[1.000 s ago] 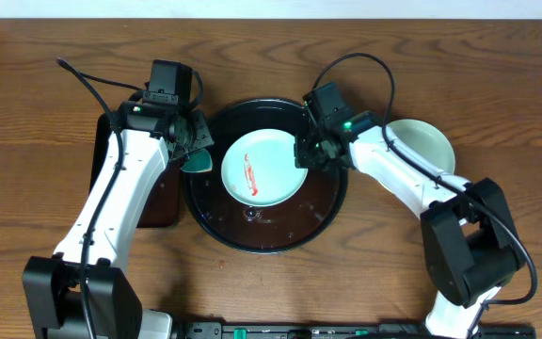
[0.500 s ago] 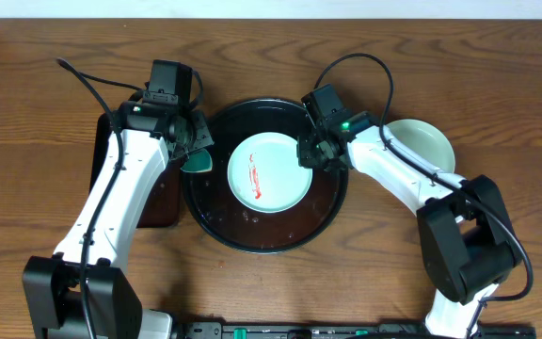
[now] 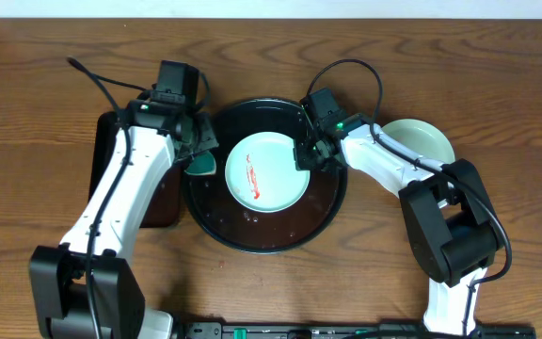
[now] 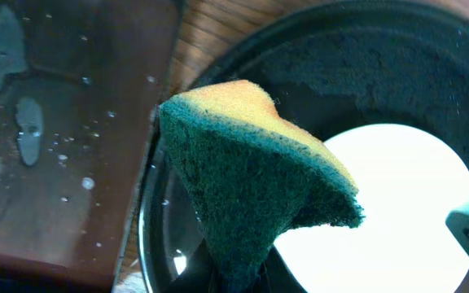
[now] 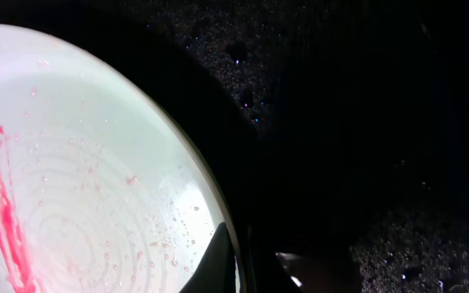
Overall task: Clean dirty plates on tray and stack at the side
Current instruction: 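Scrub the last light-blue plate with the sponge in the left gripper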
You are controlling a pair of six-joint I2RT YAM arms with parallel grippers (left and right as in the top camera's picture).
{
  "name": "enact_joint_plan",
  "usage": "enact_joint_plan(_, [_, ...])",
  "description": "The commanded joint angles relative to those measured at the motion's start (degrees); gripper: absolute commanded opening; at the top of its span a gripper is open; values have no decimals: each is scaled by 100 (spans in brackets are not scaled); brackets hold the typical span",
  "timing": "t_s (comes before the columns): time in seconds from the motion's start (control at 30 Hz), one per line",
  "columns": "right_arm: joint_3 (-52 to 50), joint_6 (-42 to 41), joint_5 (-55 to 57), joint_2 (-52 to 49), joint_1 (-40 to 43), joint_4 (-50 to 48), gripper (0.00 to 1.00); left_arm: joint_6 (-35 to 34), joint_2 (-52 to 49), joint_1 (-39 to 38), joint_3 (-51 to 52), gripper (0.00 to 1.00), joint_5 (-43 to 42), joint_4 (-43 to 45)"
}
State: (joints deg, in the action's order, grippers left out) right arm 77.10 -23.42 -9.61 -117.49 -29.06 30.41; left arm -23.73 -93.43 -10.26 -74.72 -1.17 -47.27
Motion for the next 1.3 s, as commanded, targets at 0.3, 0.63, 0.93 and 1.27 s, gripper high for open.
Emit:
enact_joint_plan(0.3, [-9,-31,11,-264,-90,26,1,-361,-94,-835,518,7,11,734])
enact_joint_plan(0.63, [-9,-31,13,-264,-116,118,1,-708,-866,-1104,686,7,31,2162])
enact_joint_plan(0.93, [-9,-28,13,-264,-122,160,1,-979,-1646,-1104,509,7,-297,1495])
enact_joint_plan(1.27, [-9,-31,17,-264,-138,153,1,662,-1652,-1104,509,7,-2892,957])
